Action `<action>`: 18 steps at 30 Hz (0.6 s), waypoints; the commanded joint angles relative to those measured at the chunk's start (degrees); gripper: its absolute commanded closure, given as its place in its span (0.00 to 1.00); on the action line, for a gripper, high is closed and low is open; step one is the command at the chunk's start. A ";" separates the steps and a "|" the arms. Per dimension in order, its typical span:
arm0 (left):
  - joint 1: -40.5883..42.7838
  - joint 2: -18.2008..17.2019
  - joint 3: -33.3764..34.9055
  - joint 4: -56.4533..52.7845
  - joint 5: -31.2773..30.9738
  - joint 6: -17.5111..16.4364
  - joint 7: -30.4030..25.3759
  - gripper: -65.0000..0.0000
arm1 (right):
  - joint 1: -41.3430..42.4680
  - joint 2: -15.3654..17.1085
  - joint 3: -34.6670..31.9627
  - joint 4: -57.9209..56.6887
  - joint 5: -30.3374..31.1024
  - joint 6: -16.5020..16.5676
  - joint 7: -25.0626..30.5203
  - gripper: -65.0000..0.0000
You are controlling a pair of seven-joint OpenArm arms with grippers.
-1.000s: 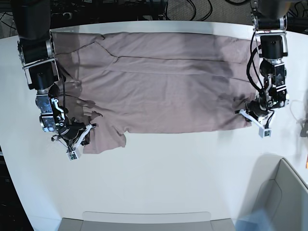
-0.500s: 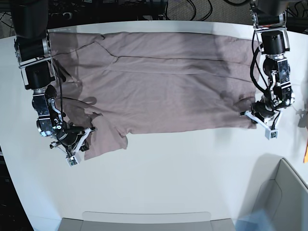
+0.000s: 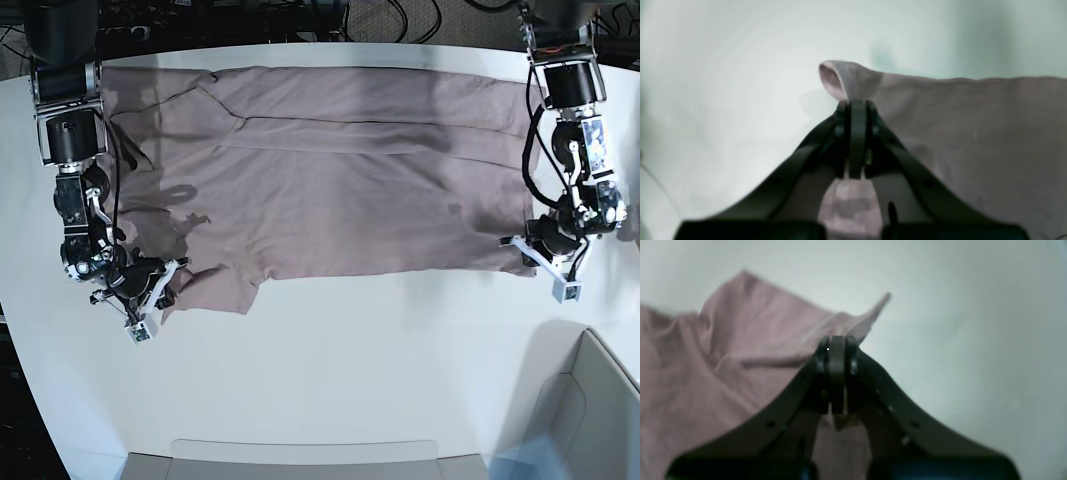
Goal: Fold the T-shirt properly
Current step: 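Lift the hem with both grippers and fold it toward the collar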
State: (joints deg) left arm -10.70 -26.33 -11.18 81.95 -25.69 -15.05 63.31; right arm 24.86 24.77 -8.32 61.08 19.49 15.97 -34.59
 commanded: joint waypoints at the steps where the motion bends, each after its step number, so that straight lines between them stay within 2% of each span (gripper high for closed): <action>1: -0.69 -1.15 -1.79 1.78 0.15 0.15 0.38 1.00 | 1.56 1.12 0.62 2.17 0.34 -0.01 0.87 1.00; 8: 4.33 -1.15 -3.72 7.85 0.15 0.15 2.41 1.00 | -3.28 1.73 8.18 10.09 0.34 -0.01 -4.40 1.00; 18: 11.80 -1.15 -3.99 16.82 0.15 0.15 2.49 1.00 | -11.19 1.91 13.20 22.66 0.34 0.25 -11.08 1.00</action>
State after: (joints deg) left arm 1.69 -26.41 -14.66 97.73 -25.41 -14.85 66.61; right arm 12.23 25.61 4.27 82.63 19.51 16.27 -46.81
